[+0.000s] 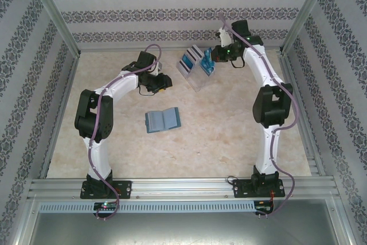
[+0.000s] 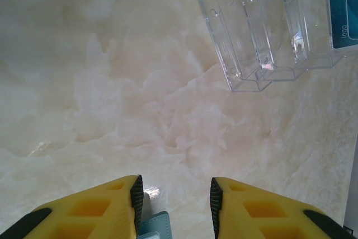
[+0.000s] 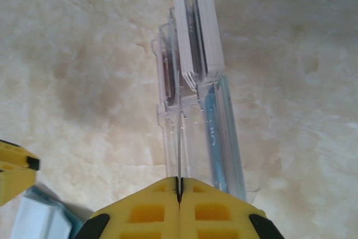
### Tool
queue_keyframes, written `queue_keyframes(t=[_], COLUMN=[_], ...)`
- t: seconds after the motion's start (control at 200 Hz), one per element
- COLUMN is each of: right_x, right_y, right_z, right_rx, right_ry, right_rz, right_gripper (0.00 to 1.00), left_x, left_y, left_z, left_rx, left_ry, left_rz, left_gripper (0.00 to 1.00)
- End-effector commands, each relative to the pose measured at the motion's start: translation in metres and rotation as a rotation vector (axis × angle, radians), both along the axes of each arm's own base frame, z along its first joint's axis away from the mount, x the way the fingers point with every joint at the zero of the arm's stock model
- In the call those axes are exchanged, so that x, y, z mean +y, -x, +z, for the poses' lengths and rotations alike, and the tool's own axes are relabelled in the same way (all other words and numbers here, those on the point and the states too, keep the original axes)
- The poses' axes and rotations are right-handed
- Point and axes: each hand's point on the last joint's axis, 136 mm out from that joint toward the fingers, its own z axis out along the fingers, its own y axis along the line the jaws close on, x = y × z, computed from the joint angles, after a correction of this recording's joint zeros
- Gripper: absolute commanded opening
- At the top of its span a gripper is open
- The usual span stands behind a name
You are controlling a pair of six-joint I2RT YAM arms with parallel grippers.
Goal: Put the credit cards into the card holder
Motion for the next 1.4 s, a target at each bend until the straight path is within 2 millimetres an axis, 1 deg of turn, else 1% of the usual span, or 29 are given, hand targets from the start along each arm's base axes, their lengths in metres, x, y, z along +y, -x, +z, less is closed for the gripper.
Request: queue_keyframes(t=[0.0,0.065,0.15,0.215,0.26,0.34,0.41,0.47,0.525,0.59,0.625,0.684,0.804,0.969,1.249,1.399], right_x=[0.009,0.016,0.04,0.058,0.072,0.098,0.119,0.142,0.159,0.174,0.18,0.187,0.194,0.196,0.204,0.208], right_y=[0.01,0.021,0.044,0.065,0.081,0.112,0.139,0.163,0.183,0.2,0.206,0.21,0.213,0.213,0.214,0.212], right_z=[0.037,0.043,0.049,0.045,0.038,0.016,-0.008,-0.03,-0.049,-0.072,-0.082,-0.096,-0.111,-0.135,-0.141,-0.143], right_rx=[-0.048,-0.037,-0.016,0.019,0.049,0.127,0.195,0.26,0.307,0.349,0.372,0.404,0.434,0.467,0.495,0.507], right_ry=[-0.109,-0.166,-0.282,-0.339,-0.381,-0.439,-0.447,-0.458,-0.446,-0.431,-0.431,-0.443,-0.441,-0.415,-0.435,-0.449], right_rz=[0.021,0.036,0.08,0.103,0.119,0.142,0.156,0.184,0.208,0.221,0.227,0.22,0.212,0.201,0.213,0.218], right_gripper=[0.06,0.06,0.05,0.06,0.06,0.06,0.06,0.06,0.06,0.05,0.05,0.05,0.05,0.05,0.05,0.05], left_x=[0.01,0.017,0.03,0.041,0.049,0.066,0.082,0.093,0.098,0.099,0.097,0.095,0.09,0.089,0.088,0.087], left_y=[0.006,0.012,0.027,0.043,0.056,0.08,0.099,0.113,0.123,0.133,0.137,0.142,0.147,0.147,0.152,0.154], left_z=[0.01,0.01,0.005,-0.004,-0.01,-0.023,-0.026,-0.03,-0.033,-0.04,-0.044,-0.054,-0.069,-0.076,-0.088,-0.092], left_rx=[-0.022,-0.025,-0.015,0.012,0.033,0.078,0.095,0.108,0.129,0.156,0.17,0.199,0.254,0.265,0.291,0.299], left_ry=[-0.011,-0.021,-0.051,-0.077,-0.086,-0.108,-0.131,-0.163,-0.178,-0.179,-0.168,-0.153,-0.122,-0.122,-0.108,-0.107], left_rz=[0.008,0.019,0.034,0.049,0.06,0.088,0.114,0.132,0.13,0.122,0.12,0.117,0.119,0.118,0.124,0.121], left_gripper=[0.39,0.39,0.38,0.38,0.38,0.38,0.38,0.39,0.39,0.39,0.39,0.39,0.39,0.39,0.39,0.39])
